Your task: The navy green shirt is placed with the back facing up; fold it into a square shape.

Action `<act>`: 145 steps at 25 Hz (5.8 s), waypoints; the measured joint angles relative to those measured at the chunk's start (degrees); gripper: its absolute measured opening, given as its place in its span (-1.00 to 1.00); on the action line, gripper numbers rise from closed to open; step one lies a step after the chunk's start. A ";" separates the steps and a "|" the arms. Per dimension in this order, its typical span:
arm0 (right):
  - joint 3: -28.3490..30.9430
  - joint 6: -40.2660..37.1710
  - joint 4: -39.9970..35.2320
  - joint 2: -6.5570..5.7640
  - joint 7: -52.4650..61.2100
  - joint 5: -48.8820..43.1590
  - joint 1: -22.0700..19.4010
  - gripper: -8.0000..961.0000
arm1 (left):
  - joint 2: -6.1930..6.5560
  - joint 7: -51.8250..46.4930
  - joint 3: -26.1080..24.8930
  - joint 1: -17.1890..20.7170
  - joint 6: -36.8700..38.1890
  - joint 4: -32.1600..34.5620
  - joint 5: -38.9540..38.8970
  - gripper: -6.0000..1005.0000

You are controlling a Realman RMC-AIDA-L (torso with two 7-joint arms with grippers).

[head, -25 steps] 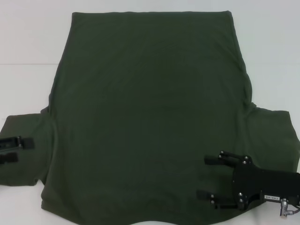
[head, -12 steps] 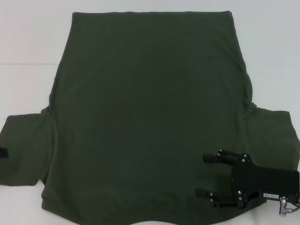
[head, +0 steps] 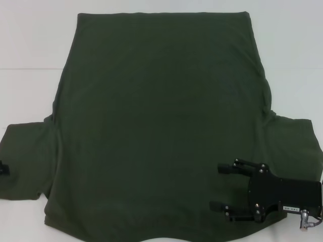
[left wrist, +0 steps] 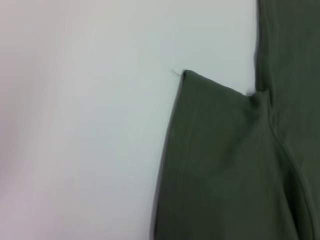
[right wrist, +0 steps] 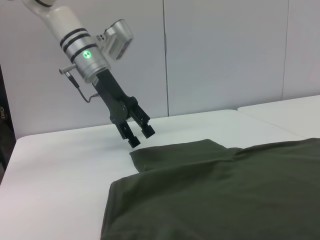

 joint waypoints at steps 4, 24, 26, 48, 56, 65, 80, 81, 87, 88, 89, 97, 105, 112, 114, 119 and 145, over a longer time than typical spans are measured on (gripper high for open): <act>-0.04 0.00 0.03 0.00 -0.08 0.00 0.16 0.90 | 0.34 -0.02 0.03 -0.06 -1.42 -1.51 0.32 0.84; -0.02 0.00 0.09 0.00 -0.13 0.00 -0.07 0.90 | 1.01 0.50 0.08 -1.35 -2.41 -5.45 0.16 0.83; -0.03 0.00 0.09 0.00 -0.14 0.00 -0.14 0.90 | 1.02 0.51 0.18 -1.38 -2.45 -5.50 0.19 0.83; -0.21 0.00 0.09 0.00 -0.13 0.00 -0.07 0.90 | 0.96 0.40 0.53 -2.09 -1.83 -5.64 0.46 0.81; -0.17 0.00 0.09 0.00 -0.13 0.00 -0.09 0.90 | 0.67 -0.15 2.79 -2.52 -2.28 -5.62 0.46 0.75; -0.09 -0.05 0.09 0.00 -0.13 0.00 0.13 0.90 | 0.56 0.30 2.96 -2.87 -2.30 -5.15 0.43 0.75; 0.23 -0.88 0.09 0.00 -0.13 0.00 0.27 0.90 | 0.13 -0.88 8.49 -3.16 -4.02 -4.47 0.96 -0.22; 0.23 -0.90 0.07 0.00 -0.13 0.00 0.26 0.90 | 0.13 -0.97 8.65 -3.16 -4.06 -4.45 0.97 -0.28; 0.23 -0.90 -0.03 0.00 -0.13 0.00 0.25 0.90 | 0.17 -1.52 8.59 -3.15 -4.06 -4.12 0.99 -0.62; 0.23 -0.90 -0.05 0.00 -0.13 0.00 0.25 0.90 | 0.18 -1.59 8.57 -3.15 -4.02 -4.10 0.99 -0.69; 0.23 -0.90 -0.07 0.00 -0.13 0.00 0.25 0.90 | 0.21 -1.70 8.56 -3.18 -3.94 -4.09 0.99 -0.77; 0.23 -0.90 -0.09 0.00 -0.13 0.04 0.28 0.90 | 0.39 -2.11 9.04 -3.64 -3.47 -4.16 0.99 -0.99; 0.23 -0.90 -0.06 0.00 -0.18 0.53 0.12 0.90 | 0.30 -1.72 9.67 -3.67 -3.17 -3.47 1.06 -0.99; 0.23 -0.92 0.04 0.00 -0.22 0.54 0.15 0.90 | 0.17 -1.68 9.61 -3.38 -2.40 -2.17 0.86 -0.99; 0.23 -0.92 0.04 0.00 -0.22 0.53 0.16 0.90 | 0.16 -1.64 9.43 -3.26 -2.20 -2.03 0.70 -0.99; 0.23 -0.95 0.06 0.00 -0.22 0.54 0.18 0.90 | 0.15 -1.38 9.30 -3.23 -1.99 -2.00 0.59 -0.99; 0.23 -0.97 0.00 0.00 -0.22 0.57 0.43 0.90 | 0.76 2.98 4.01 -2.79 1.89 0.29 -6.03 -0.99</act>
